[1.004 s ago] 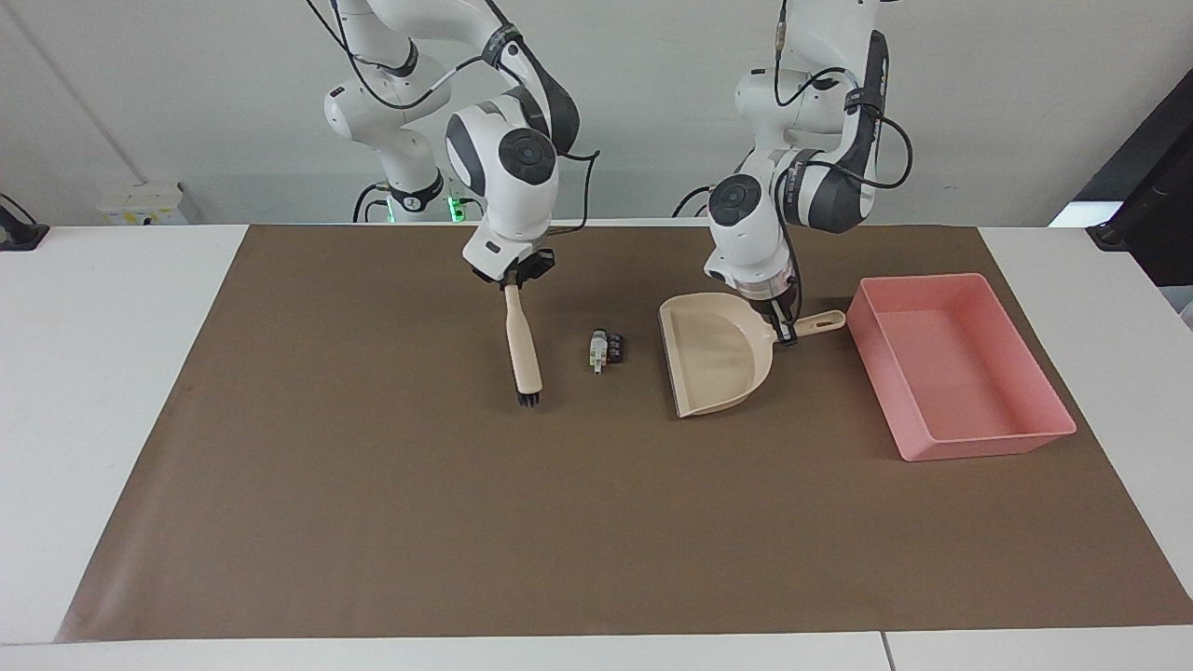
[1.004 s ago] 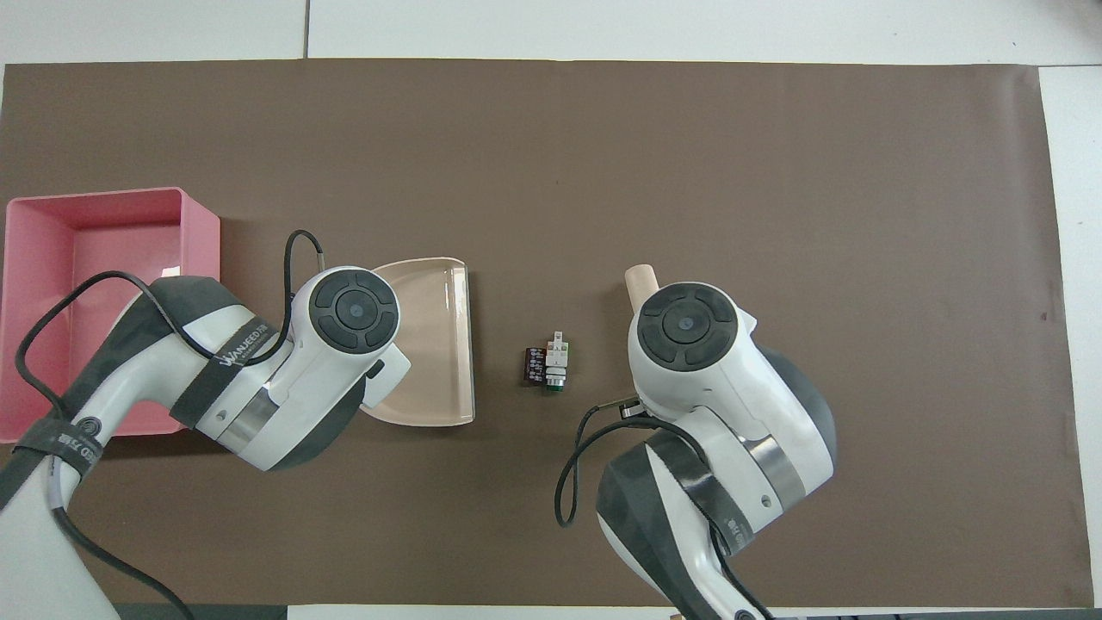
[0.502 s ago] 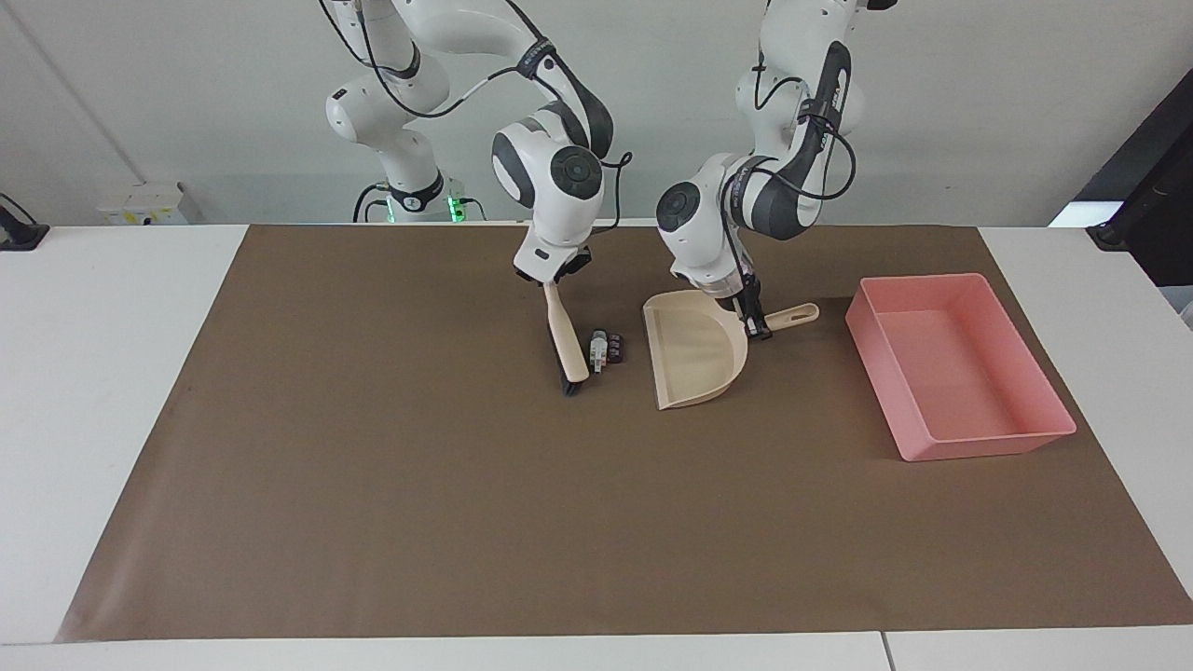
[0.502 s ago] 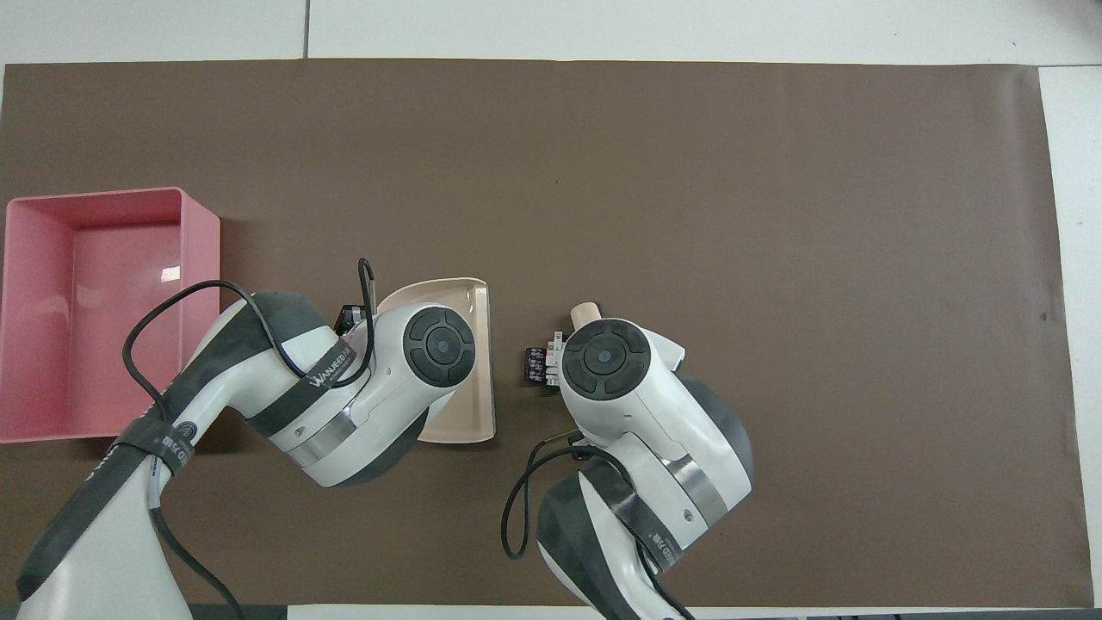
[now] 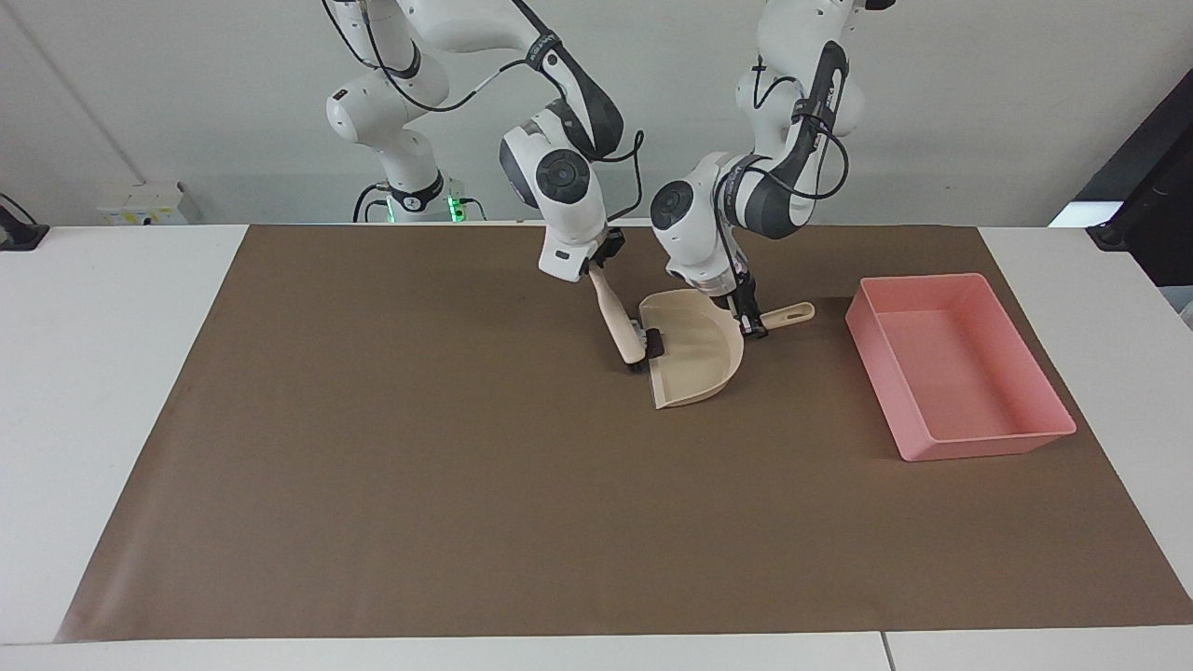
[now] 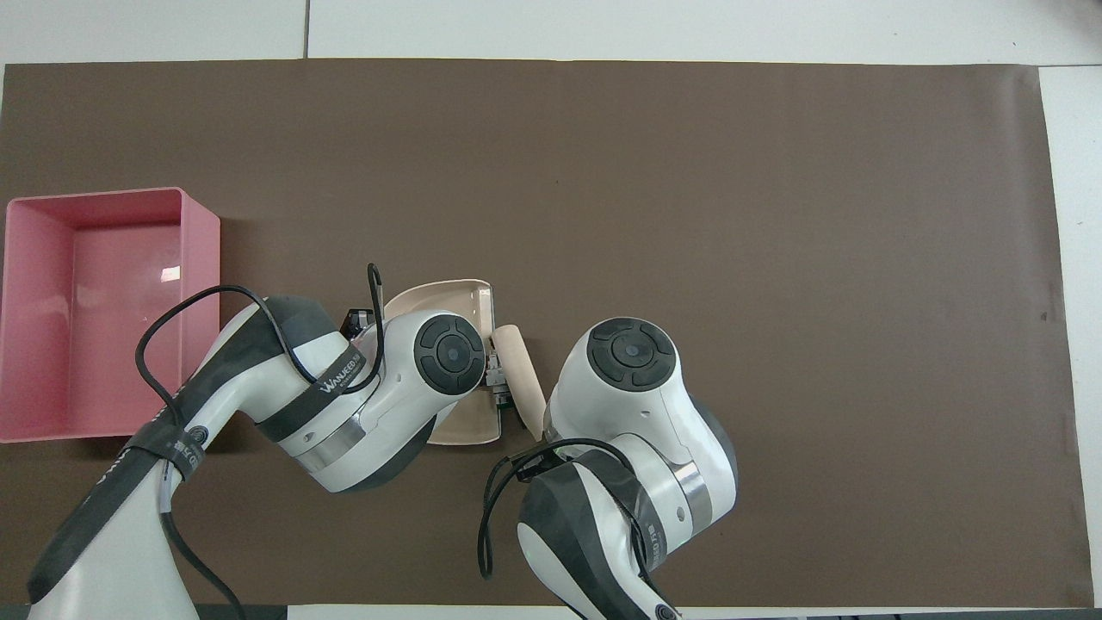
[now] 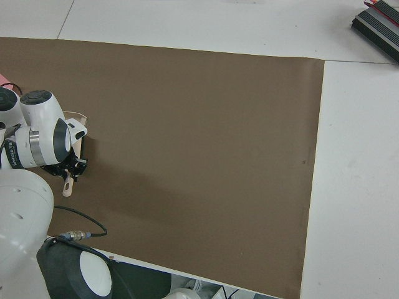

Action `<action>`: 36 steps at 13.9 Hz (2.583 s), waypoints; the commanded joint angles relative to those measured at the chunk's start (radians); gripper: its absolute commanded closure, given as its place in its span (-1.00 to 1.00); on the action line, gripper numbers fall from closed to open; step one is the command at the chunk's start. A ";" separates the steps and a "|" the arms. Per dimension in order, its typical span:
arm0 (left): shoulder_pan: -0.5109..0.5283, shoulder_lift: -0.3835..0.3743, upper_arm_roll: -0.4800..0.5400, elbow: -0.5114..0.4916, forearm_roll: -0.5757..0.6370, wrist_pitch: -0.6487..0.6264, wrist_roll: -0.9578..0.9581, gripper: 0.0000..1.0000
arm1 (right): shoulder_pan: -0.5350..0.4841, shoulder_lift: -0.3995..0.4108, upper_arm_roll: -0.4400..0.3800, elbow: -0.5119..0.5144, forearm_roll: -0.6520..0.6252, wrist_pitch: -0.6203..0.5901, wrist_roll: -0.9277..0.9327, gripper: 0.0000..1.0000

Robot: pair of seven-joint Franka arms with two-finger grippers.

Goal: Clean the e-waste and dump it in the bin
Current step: 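Sweep the electronic part into the dustpan with the right gripper's brush, then carry the dustpan to the bin with the left gripper while the right gripper withdraws, then tip the dustpan over the pink bin with the left gripper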

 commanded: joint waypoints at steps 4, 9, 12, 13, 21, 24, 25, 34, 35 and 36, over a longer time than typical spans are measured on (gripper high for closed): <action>0.013 -0.017 0.003 -0.054 0.006 0.084 -0.004 1.00 | 0.011 -0.001 0.001 -0.001 0.283 0.123 -0.123 0.98; 0.068 -0.021 0.000 -0.079 -0.017 0.192 0.011 1.00 | 0.011 -0.067 -0.010 -0.004 0.176 0.094 0.052 0.98; 0.125 -0.038 0.000 -0.071 -0.095 0.221 0.129 1.00 | -0.018 -0.129 -0.009 0.002 -0.125 0.059 0.344 1.00; 0.145 -0.052 0.000 -0.065 -0.140 0.220 0.180 1.00 | -0.041 -0.149 -0.009 0.002 -0.159 0.007 0.358 1.00; 0.350 -0.192 0.012 0.004 -0.232 0.132 0.499 1.00 | -0.487 -0.223 -0.009 0.004 -0.510 -0.331 0.075 1.00; 0.480 -0.189 0.013 0.115 -0.244 0.048 0.635 1.00 | -0.605 -0.234 -0.009 -0.028 -0.561 -0.312 -0.025 1.00; 0.526 -0.187 0.013 0.142 -0.244 0.046 0.693 1.00 | -0.649 -0.239 -0.009 -0.048 -0.567 -0.277 -0.048 1.00; 0.830 -0.110 0.026 0.237 -0.200 0.121 0.804 1.00 | -0.817 -0.285 -0.010 -0.278 -0.579 0.026 -0.197 0.97; 0.832 -0.106 0.026 0.237 -0.127 0.140 0.795 1.00 | -0.819 -0.294 -0.010 -0.297 -0.588 0.048 -0.197 0.96; 0.841 -0.095 0.026 0.231 -0.049 0.159 0.786 1.00 | -0.837 -0.297 -0.010 -0.309 -0.588 0.057 -0.198 0.95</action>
